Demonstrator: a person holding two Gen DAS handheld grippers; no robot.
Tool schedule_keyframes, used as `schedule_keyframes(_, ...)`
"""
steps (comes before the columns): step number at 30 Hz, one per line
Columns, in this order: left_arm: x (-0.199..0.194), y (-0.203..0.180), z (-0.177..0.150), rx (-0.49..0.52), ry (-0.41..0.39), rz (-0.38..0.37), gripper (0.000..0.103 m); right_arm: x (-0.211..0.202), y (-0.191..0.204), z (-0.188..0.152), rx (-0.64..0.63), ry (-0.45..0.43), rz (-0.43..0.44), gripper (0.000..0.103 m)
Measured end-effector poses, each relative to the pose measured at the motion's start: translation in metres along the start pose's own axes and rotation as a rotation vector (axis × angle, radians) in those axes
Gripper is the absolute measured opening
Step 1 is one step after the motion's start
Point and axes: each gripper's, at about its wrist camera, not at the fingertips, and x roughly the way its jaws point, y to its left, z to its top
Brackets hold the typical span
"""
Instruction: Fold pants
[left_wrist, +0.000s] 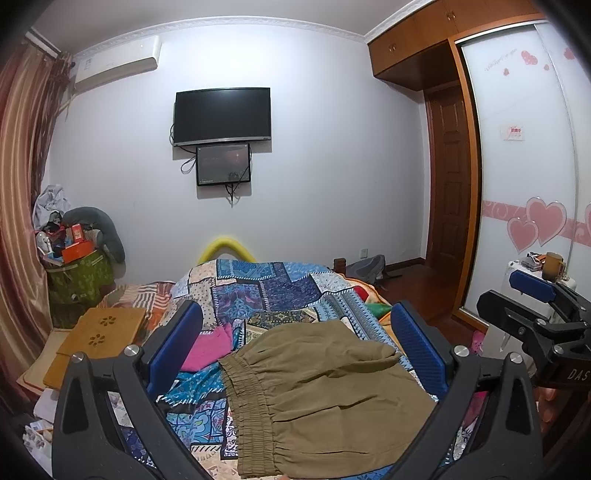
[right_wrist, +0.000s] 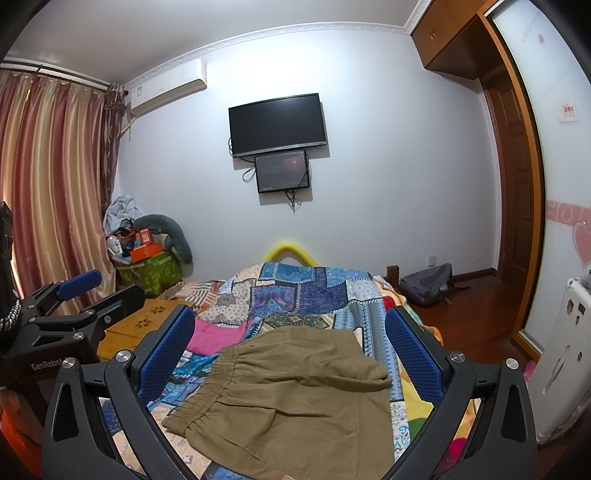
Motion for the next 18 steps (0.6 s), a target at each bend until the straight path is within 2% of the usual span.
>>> schedule_keyframes(5, 0.022, 0.01, -0.005, -0.023, 0.049, 0.015, 0.103, 0.016, -0.008, -0.006, 0.01, 0.028, -0.013, 0.102)
schedule_keyframes(9, 0.054, 0.027, -0.015, -0.039, 0.128, 0.038, 0.103, 0.036, -0.022, -0.016, 0.005, 0.073, -0.055, 0.102)
schedule_keyframes(13, 0.099, 0.044, -0.033, -0.033, 0.24, 0.08, 0.103, 0.064, -0.047, -0.033, -0.004, 0.153, -0.107, 0.102)
schedule_keyframes(18, 0.165, 0.074, -0.068, -0.053, 0.434, 0.111, 0.103, 0.105, -0.085, -0.062, -0.009, 0.303, -0.166, 0.102)
